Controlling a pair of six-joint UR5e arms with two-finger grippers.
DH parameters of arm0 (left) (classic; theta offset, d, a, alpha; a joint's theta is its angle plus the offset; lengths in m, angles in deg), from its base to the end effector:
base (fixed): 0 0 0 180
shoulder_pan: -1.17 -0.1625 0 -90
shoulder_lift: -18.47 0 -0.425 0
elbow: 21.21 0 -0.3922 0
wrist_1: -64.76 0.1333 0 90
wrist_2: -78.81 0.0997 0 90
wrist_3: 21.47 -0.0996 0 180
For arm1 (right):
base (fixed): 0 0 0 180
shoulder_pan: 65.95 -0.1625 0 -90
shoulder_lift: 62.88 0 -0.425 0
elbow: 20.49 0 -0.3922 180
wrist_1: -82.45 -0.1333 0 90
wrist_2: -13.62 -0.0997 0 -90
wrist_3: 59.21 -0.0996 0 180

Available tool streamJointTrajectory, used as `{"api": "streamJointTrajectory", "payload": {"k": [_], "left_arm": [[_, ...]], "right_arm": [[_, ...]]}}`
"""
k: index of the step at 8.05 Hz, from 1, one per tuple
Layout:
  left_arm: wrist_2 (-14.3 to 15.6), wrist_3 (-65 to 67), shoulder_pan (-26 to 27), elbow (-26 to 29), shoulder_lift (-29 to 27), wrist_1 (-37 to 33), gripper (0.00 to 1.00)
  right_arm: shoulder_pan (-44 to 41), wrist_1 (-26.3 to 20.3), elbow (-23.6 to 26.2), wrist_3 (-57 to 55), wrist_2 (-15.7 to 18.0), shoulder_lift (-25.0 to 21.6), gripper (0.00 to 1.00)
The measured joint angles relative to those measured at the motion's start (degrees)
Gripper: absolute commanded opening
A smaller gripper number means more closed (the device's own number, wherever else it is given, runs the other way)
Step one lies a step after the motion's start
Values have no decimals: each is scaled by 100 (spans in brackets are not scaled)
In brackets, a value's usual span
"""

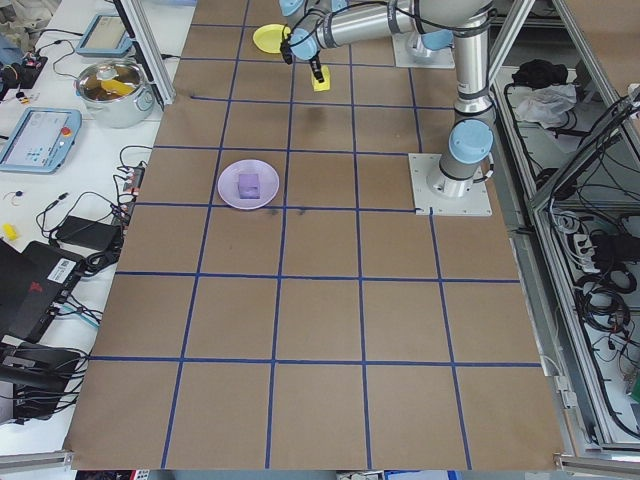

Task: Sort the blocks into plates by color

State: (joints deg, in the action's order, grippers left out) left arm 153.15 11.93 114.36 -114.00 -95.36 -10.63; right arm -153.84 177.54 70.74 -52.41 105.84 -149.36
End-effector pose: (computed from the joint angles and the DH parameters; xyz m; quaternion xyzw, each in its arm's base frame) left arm -0.3835 -0.4884 0.2610 0.1019 -0.9801 -0.1555 0.0702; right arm 0.1103 -0.5217 0.4553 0.0409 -0.9990 0.0015 0.0195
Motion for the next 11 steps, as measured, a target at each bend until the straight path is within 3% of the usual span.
{"api": "streamJointTrajectory", "payload": {"k": [5, 7, 9, 11], "left_arm": [[-358, 544, 262, 36, -286, 438, 19], [-364, 569, 353, 38, -440, 649, 55], [-350, 586, 390, 30, -479, 708, 82], [-339, 546, 396, 10, -479, 775, 88]], "right_arm": [[172, -11, 6, 1, -40, 0, 100], [175, -40, 9, 21, -18, 1, 100], [175, -88, 11, 33, -34, 12, 100], [176, -104, 27, 20, -82, 11, 100]]}}
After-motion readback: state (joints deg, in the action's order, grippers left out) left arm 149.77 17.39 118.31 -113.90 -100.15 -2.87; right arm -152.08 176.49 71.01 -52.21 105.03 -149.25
